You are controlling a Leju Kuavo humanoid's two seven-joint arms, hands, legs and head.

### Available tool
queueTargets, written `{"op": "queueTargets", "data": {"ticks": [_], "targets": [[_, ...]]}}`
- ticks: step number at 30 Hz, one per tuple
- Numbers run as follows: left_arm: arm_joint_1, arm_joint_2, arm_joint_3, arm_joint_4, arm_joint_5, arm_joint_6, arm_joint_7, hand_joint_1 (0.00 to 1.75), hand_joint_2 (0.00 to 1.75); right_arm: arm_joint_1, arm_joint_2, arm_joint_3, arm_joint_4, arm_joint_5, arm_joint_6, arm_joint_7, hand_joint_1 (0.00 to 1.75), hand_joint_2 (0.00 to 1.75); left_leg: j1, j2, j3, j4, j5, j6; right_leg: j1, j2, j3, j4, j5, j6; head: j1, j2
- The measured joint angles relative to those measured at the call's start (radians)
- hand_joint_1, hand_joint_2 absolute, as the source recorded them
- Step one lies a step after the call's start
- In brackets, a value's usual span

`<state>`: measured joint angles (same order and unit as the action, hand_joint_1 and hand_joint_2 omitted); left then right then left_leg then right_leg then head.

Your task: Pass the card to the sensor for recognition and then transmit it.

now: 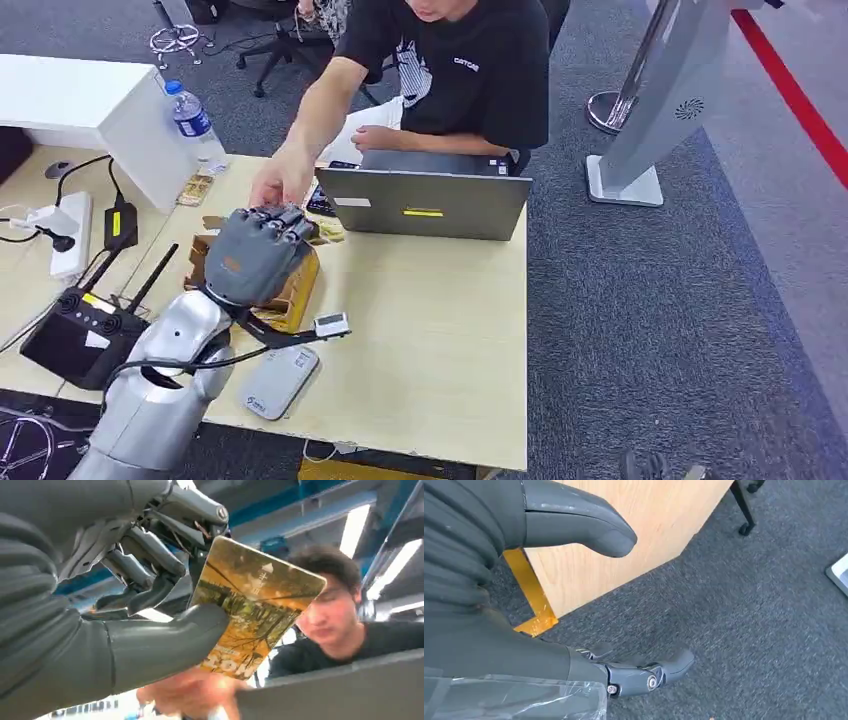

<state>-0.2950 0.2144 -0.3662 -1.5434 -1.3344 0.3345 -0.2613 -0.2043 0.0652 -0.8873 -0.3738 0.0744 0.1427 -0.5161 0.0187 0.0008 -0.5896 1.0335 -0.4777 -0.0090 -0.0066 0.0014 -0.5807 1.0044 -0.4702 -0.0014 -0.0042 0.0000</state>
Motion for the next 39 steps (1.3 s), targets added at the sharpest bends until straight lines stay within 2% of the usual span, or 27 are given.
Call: {"op": "queueTargets", "data": {"ticks": [7,10,18,24,39], "targets": [[0.146,0.008,0.034,0.003,0.093,-0.032,-0.066,1.75,1.75,0.009,0.000,-0.027,-0.004,-0.007,0.003,-0.007,0.00,1.75,0.000,0.001,0.000,0.000,-0.001,0.000,0.000,0.001,0.000,0.000,0.000,0.000,0.000,0.000],[0.199,0.010,0.040,0.005,0.096,-0.032,-0.071,1.75,1.75,0.012,0.000,-0.036,-0.004,-0.006,0.003,-0.007,0.00,1.75,0.000,0.000,0.000,0.000,-0.001,0.000,0.000,0.000,-0.001,0.000,-0.001,0.000,0.000,0.000],[0.259,0.017,0.048,0.018,0.104,-0.054,-0.074,1.75,1.75,0.014,0.000,-0.052,-0.004,-0.006,0.003,-0.007,0.00,1.75,0.000,0.000,0.000,0.000,-0.001,0.000,0.000,0.000,0.000,0.000,-0.001,0.000,0.000,0.000],[0.264,0.015,0.067,0.094,0.061,-0.048,-0.034,1.75,1.75,0.014,0.000,-0.053,-0.004,-0.001,0.004,-0.007,0.00,1.75,0.000,0.000,0.000,0.000,-0.001,0.000,0.000,0.000,0.000,0.000,-0.001,0.000,0.000,0.000],[0.239,0.003,0.100,0.223,0.015,-0.042,-0.002,1.75,1.75,0.011,0.000,-0.054,-0.004,0.016,0.003,-0.001,0.00,1.75,0.000,0.000,0.000,0.000,-0.001,0.000,0.000,0.000,0.000,0.000,-0.001,0.000,0.000,0.000]]}}
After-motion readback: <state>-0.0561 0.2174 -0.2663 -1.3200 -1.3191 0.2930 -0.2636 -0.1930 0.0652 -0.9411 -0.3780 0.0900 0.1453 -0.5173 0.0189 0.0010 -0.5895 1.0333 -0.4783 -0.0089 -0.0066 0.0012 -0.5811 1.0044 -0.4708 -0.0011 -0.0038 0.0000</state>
